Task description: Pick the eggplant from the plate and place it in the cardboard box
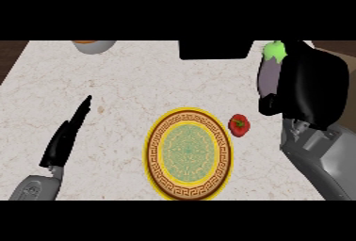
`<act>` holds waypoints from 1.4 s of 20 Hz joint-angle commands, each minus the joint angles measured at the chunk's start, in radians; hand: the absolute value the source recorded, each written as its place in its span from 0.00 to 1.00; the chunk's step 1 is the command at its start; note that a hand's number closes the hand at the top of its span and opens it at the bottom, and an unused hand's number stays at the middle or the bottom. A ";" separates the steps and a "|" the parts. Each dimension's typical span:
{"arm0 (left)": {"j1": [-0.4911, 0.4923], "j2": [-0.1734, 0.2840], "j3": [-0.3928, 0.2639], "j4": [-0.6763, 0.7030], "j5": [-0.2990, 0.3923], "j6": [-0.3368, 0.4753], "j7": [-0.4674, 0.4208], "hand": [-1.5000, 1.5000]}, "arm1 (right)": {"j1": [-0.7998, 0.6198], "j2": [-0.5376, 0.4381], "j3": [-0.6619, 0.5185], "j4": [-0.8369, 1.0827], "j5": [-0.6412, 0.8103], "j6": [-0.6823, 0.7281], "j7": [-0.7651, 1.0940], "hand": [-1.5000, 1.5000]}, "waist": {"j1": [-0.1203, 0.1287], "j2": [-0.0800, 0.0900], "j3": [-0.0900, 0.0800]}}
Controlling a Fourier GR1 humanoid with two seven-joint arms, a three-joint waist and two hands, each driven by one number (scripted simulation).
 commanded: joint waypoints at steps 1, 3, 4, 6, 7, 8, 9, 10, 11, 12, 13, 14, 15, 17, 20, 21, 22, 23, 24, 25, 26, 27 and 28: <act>0.007 -0.021 -0.002 0.004 -0.010 0.012 -0.005 0.50 | 0.037 -0.056 -0.124 -0.091 -0.008 0.111 0.113 1.00 | 0.002 0.001 0.000; 0.029 -0.028 -0.024 -0.057 -0.021 0.014 0.034 0.50 | 0.052 -0.076 -0.184 -0.101 -0.034 0.150 0.094 1.00 | 0.010 0.001 0.001; 0.006 -0.002 -0.002 -0.021 -0.010 -0.014 0.014 0.50 | 0.070 -0.099 -0.218 -0.093 -0.042 0.150 0.070 1.00 | 0.006 0.003 0.001; 0.035 -0.030 -0.010 -0.060 -0.011 0.008 0.020 0.50 | 0.162 -0.118 -0.254 -0.087 -0.050 0.120 0.021 1.00 | 0.011 0.004 0.001; -0.022 0.015 0.037 -0.012 0.009 -0.031 0.027 0.50 | 0.190 -0.131 -0.280 -0.113 -0.057 0.116 -0.005 1.00 | 0.007 0.005 0.001; 0.026 0.004 0.007 -0.075 -0.014 -0.014 0.051 0.50 | 0.236 -0.138 -0.296 -0.075 -0.045 0.073 -0.043 1.00 | 0.016 0.006 0.002; -0.014 -0.013 0.009 -0.012 -0.012 -0.023 0.014 0.50 | 0.201 -0.144 -0.312 -0.016 -0.049 0.099 -0.063 1.00 | 0.017 0.009 0.001; -0.002 -0.042 -0.006 -0.030 -0.026 -0.001 0.024 0.50 | 0.149 -0.136 -0.339 -0.031 -0.070 0.169 -0.032 1.00 | 0.021 0.007 0.000; 0.019 -0.037 0.004 0.042 -0.029 -0.009 -0.059 0.50 | 0.227 -0.145 -0.357 0.031 -0.047 0.050 -0.104 1.00 | 0.019 0.011 0.001; 0.047 0.024 0.033 -0.070 0.006 -0.052 -0.014 0.50 | 0.234 -0.203 -0.427 -0.013 -0.121 0.145 -0.134 1.00 | 0.020 0.005 0.001; 0.021 -0.033 0.003 -0.024 -0.039 0.004 0.004 0.50 | 0.336 -0.180 -0.406 -0.043 -0.088 0.095 -0.131 1.00 | 0.010 0.006 0.001; -0.003 -0.042 0.008 0.028 -0.035 -0.006 -0.029 0.50 | 0.311 -0.191 -0.465 0.049 -0.141 0.073 -0.204 1.00 | 0.013 0.010 0.001; -0.018 -0.041 0.011 0.042 -0.038 -0.009 -0.037 0.50 | 0.269 -0.141 -0.472 0.069 -0.176 0.120 -0.153 1.00 | 0.017 0.010 0.001; 0.012 -0.013 0.017 -0.036 -0.026 -0.019 0.000 0.50 | 0.331 -0.123 -0.537 0.169 -0.256 0.095 -0.211 1.00 | 0.025 0.010 0.003; 0.018 -0.002 0.032 -0.039 -0.015 -0.042 0.001 0.50 | 0.328 -0.100 -0.584 0.186 -0.353 0.135 -0.263 0.00 | 0.025 0.008 0.002; -0.014 -0.029 0.017 -0.032 -0.021 -0.035 0.036 0.50 | 0.364 -0.098 -0.574 0.213 -0.366 0.101 -0.354 0.00 | 0.022 0.009 0.002; -0.054 -0.010 0.048 0.068 -0.024 -0.050 -0.039 0.50 | 0.327 -0.087 -0.576 0.281 -0.350 0.043 -0.403 0.00 | 0.024 0.013 0.001; -0.072 -0.017 0.040 0.006 -0.014 -0.065 0.051 0.50 | 0.331 -0.072 -0.570 0.284 -0.327 -0.011 -0.436 0.00 | 0.027 0.011 0.002; -0.023 -0.038 0.021 -0.040 -0.034 -0.034 0.039 0.50 | 0.330 -0.105 -0.601 0.286 -0.344 -0.027 -0.502 0.00 | 0.029 0.009 0.002; -0.058 -0.041 0.029 0.011 -0.035 -0.032 0.041 0.50 | 0.317 -0.070 -0.605 0.295 -0.339 -0.104 -0.528 0.00 | 0.028 0.012 0.002; -0.048 -0.053 0.004 -0.002 -0.055 -0.022 0.031 0.50 | 0.335 -0.025 -0.606 0.245 -0.332 -0.171 -0.523 0.00 | 0.024 0.010 0.002; -0.007 -0.040 0.024 -0.022 -0.021 -0.042 0.009 0.50 | 0.329 -0.009 -0.632 0.235 -0.355 -0.219 -0.560 0.00 | 0.031 0.009 0.003; -0.040 -0.001 0.048 -0.003 -0.005 -0.079 0.013 0.50 | 0.281 0.018 -0.657 0.233 -0.387 -0.247 -0.556 0.00 | 0.033 0.011 0.003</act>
